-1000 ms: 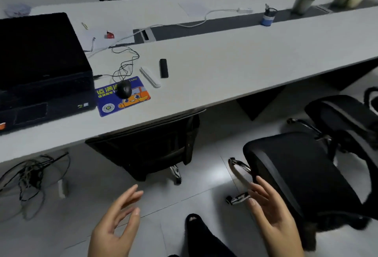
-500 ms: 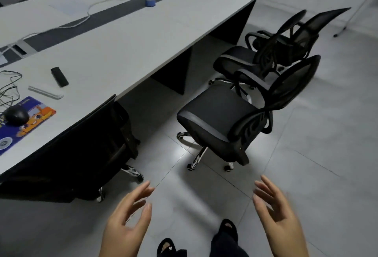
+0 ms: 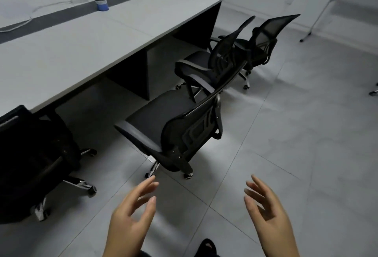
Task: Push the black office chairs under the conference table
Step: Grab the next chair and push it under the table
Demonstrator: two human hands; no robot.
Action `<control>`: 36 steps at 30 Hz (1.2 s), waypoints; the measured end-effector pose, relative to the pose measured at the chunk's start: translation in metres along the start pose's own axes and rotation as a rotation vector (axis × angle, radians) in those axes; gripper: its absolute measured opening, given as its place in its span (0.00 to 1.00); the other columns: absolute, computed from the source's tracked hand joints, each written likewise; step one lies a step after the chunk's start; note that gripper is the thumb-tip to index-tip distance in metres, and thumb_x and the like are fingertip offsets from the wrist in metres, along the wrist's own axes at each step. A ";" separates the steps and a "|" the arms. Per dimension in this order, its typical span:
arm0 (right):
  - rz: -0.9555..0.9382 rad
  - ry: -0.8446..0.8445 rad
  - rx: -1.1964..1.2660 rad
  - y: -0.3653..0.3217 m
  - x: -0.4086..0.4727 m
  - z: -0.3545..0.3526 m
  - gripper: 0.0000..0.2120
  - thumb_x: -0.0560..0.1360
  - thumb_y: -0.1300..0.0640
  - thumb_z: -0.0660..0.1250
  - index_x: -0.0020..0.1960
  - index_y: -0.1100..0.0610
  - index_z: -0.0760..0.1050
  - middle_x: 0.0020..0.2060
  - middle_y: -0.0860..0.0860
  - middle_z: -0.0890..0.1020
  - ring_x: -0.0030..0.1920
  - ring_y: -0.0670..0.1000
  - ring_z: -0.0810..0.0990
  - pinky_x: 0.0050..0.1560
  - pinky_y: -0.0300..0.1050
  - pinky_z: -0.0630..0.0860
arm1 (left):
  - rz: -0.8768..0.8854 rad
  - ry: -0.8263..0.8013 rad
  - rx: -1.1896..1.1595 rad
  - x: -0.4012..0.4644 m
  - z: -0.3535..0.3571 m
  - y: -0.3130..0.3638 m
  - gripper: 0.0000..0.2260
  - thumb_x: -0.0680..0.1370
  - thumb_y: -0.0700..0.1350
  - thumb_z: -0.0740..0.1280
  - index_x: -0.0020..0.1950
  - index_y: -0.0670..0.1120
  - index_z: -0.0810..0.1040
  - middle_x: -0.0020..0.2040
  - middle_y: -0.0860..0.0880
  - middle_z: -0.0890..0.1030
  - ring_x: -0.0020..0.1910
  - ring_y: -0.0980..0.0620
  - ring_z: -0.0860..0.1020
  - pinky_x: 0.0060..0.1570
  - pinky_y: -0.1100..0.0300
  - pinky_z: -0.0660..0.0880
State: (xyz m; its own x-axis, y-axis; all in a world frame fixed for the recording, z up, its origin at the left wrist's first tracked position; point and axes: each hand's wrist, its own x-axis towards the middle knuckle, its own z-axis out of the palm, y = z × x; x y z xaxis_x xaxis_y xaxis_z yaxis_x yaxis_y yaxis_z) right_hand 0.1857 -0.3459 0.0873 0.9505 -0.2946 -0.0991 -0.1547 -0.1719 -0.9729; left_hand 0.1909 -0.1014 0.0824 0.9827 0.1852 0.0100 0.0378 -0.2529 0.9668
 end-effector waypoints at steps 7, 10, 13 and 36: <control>0.000 0.006 -0.012 0.008 0.075 -0.058 0.22 0.73 0.67 0.65 0.57 0.43 0.73 0.53 0.47 0.80 0.52 0.40 0.79 0.47 0.26 0.74 | -0.045 0.029 0.024 0.031 0.072 0.016 0.28 0.74 0.33 0.66 0.50 0.71 0.77 0.50 0.62 0.82 0.51 0.63 0.79 0.49 0.75 0.73; 0.002 0.003 -0.009 0.009 0.112 -0.066 0.21 0.73 0.68 0.65 0.56 0.43 0.73 0.53 0.47 0.80 0.51 0.39 0.79 0.46 0.25 0.74 | -0.037 0.056 0.035 0.060 0.098 0.022 0.28 0.75 0.32 0.65 0.51 0.70 0.76 0.51 0.62 0.82 0.51 0.63 0.79 0.50 0.76 0.72; -0.008 -0.016 -0.021 0.009 0.156 -0.068 0.22 0.73 0.68 0.65 0.55 0.42 0.73 0.53 0.46 0.80 0.51 0.39 0.79 0.46 0.25 0.74 | 0.001 0.111 0.011 0.095 0.123 0.030 0.26 0.75 0.34 0.67 0.51 0.69 0.76 0.51 0.61 0.82 0.52 0.61 0.79 0.50 0.76 0.72; -0.929 -0.931 -1.039 -0.041 0.525 0.010 0.21 0.65 0.57 0.75 0.57 0.49 0.77 0.52 0.46 0.82 0.58 0.50 0.78 0.68 0.56 0.63 | -0.267 0.246 1.069 0.241 0.216 0.050 0.14 0.58 0.46 0.76 0.41 0.57 0.83 0.36 0.60 0.84 0.33 0.55 0.82 0.25 0.66 0.70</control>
State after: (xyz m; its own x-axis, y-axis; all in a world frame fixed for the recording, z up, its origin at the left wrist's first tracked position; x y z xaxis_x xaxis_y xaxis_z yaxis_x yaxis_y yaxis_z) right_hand 0.6935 -0.4835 0.0734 0.5810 0.8117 -0.0601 0.7749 -0.5743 -0.2642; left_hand 0.4693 -0.2744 0.0777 0.8618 0.5072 0.0004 0.4933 -0.8384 0.2317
